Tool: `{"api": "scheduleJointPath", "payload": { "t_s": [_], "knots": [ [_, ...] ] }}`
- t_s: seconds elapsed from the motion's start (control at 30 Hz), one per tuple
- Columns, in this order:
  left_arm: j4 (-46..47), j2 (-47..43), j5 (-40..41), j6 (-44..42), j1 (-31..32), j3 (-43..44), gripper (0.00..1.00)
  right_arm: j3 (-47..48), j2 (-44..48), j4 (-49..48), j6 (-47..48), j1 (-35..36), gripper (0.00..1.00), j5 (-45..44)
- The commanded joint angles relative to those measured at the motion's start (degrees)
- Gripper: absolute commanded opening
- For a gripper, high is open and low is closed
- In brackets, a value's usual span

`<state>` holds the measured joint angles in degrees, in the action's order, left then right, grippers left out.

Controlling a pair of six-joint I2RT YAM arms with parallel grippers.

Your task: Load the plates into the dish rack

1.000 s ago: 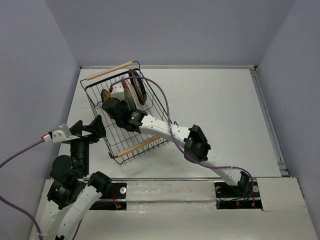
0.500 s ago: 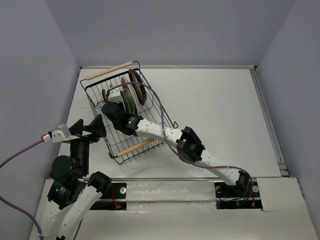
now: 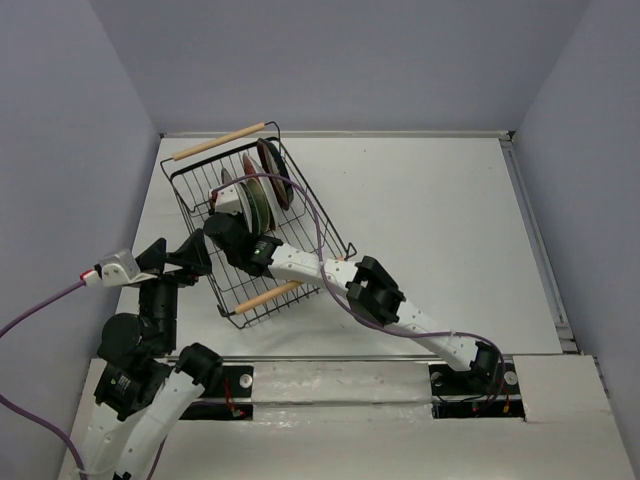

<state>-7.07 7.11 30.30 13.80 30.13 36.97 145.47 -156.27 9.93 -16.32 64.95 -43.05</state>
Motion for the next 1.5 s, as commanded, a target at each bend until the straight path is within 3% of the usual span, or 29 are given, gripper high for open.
{"api": "scheduleJointPath", "payload": {
  "t_s": [0.0, 0.37, 0.6, 0.73, 0.77, 0.87, 1.2, 1.47],
  "knots": [
    [3.29, -0.79, 0.37, 0.35, -0.42, -0.58, 0.99, -0.43, 3.42, -5.45, 0.23, 0.09, 0.52, 0.50],
    [2.50, -2.89, 4.58, -0.09, -0.25, -0.58, 0.99, -13.71, 22.11, -8.70, -1.43, 0.62, 0.79, 8.93],
    [1.89, -1.49, 5.82, -0.62, 0.10, -0.67, 0.99, -32.07, 40.84, -11.78, -5.30, 0.62, 1.00, 15.09],
    [1.80, 0.52, 4.94, -0.88, 0.11, -0.85, 0.99, -49.70, 53.58, -14.41, -6.36, 0.62, 1.00, 13.87],
    [1.88, 0.53, 4.77, -0.97, 0.19, -0.85, 0.99, -49.76, 56.22, -14.85, -6.45, 0.62, 1.00, 13.17],
    [2.24, 2.89, 3.45, -1.32, 0.28, -1.11, 0.99, -61.42, 66.68, -15.82, -6.27, 0.62, 1.00, 10.98],
    [3.02, 7.73, -1.37, -2.81, 0.28, -1.29, 0.99, -103.23, 104.35, -15.56, -8.46, 0.62, 1.00, -7.82],
    [3.91, 16.69, -7.71, -1.50, 0.37, -0.76, 0.99, -118.91, 125.58, -14.33, -13.91, 0.62, 1.00, -15.31]
  ]
}}
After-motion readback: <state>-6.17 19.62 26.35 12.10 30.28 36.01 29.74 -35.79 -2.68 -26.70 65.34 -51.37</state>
